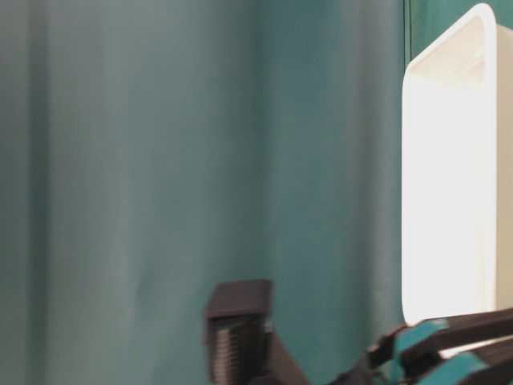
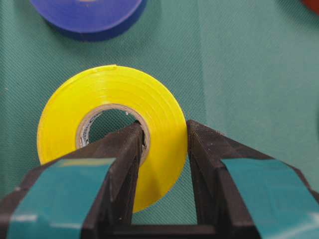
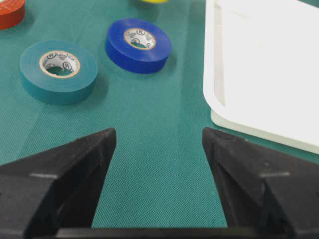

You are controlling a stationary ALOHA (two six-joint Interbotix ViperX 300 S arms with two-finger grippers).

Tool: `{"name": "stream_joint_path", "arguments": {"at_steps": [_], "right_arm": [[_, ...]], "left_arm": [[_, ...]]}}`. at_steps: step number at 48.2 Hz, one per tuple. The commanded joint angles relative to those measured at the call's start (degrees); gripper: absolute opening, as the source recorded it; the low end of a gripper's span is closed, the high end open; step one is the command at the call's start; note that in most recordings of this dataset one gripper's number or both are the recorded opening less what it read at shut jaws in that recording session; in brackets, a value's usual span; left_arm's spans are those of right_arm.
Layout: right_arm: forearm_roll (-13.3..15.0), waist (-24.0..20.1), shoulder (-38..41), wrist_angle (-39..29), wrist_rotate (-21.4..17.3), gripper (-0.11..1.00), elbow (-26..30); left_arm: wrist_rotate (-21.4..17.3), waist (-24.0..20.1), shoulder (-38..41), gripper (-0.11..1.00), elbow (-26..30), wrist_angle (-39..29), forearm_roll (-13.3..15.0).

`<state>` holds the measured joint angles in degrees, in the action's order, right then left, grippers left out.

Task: Put the tape into the white case with the left arm.
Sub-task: 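Lift the yellow roll and carry it into the white tray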

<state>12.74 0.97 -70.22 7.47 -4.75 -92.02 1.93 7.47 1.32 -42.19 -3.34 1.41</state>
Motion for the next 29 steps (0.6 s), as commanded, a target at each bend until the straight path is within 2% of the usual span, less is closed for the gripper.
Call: {"name": "stream_joint_path", "arguments": {"at_steps": [1,18,29], "right_arm": [[0.2,0.1,0.4,0.4,-0.1,0.97,0.4],[0.2,0.1,0.4,0.4,-0.1,0.97,0.5],[0.2,0.1,0.4,0.4,-0.1,0.97,0.5]], "left_arm": [[0.0,0.0,-3.6,0.25,1.4,-1.1,0.1],[-0.3,-0.4,-7.3,0.25,3.5,-4.2,0.0],[-1.1,-4.2,-5.5,0.25,4.8,-4.2,-0.1]]}}
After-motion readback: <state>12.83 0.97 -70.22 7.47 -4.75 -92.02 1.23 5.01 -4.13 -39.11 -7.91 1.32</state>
